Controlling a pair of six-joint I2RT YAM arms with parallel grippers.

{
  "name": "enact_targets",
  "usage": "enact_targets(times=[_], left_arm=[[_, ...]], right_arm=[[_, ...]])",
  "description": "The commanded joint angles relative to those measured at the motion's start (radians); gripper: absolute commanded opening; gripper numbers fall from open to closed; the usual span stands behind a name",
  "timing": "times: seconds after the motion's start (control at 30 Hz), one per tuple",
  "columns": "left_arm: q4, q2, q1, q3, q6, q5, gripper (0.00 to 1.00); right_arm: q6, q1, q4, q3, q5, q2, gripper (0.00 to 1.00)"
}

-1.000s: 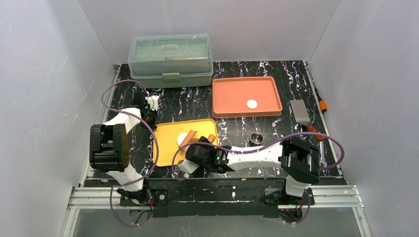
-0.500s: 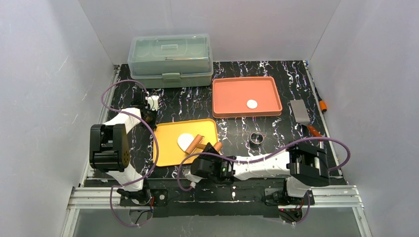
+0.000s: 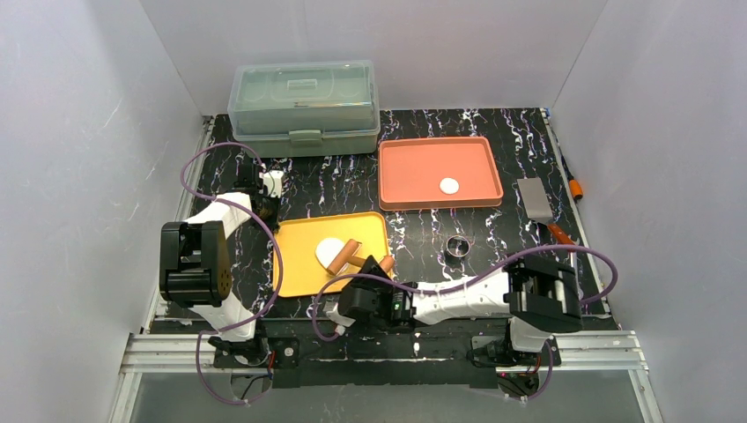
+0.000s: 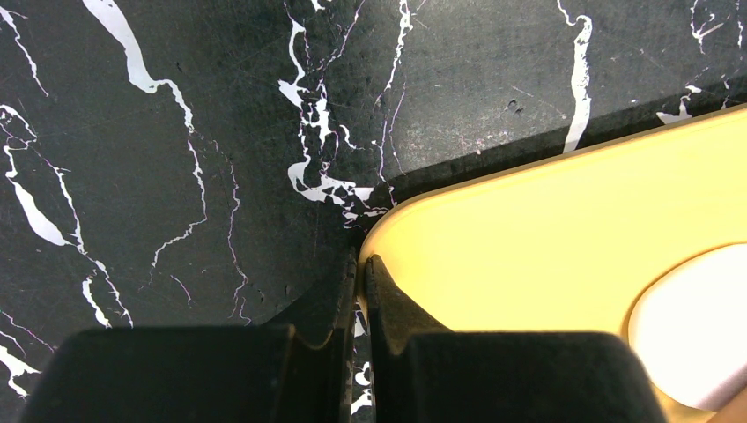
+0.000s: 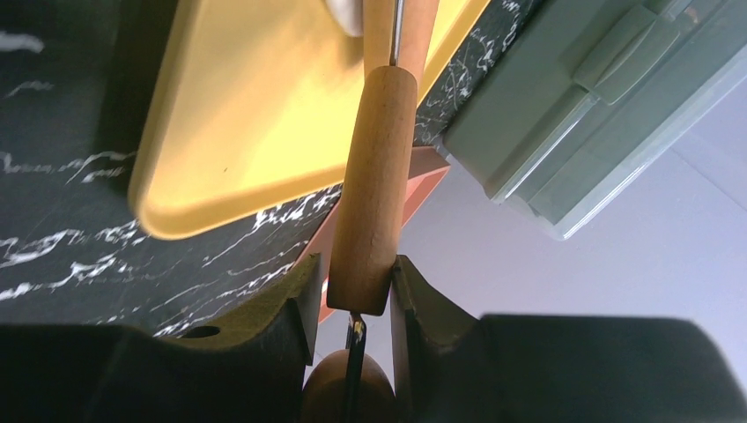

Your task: Roll out the dumpling wrappers from the dough

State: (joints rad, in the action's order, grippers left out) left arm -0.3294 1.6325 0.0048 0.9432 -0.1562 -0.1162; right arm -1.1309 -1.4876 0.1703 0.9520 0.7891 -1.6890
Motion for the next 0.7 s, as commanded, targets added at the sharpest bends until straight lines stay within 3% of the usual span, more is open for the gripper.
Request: enact_targets(times=[0.0,0.3,0.67], left_arm=[[-0.036,0.021,-0.006,-0.026,-0.016,-0.007,0.00],[-0.039,0.016,-0.006,-0.028,-0.016,-0.003,0.00],[-0.037,0.020,-0.006,-0.026,-0.016,-0.008,0.00]], right_arm=[[0.029,-0.031,0.268,-0.084,-0.161,0.010,0.01],[-0.070,0.006,0.107,-0.014,-0.180,-0.120,0.01],[0.057,-0.048,0.289,-0.097,-0.145,0.006,0.01]])
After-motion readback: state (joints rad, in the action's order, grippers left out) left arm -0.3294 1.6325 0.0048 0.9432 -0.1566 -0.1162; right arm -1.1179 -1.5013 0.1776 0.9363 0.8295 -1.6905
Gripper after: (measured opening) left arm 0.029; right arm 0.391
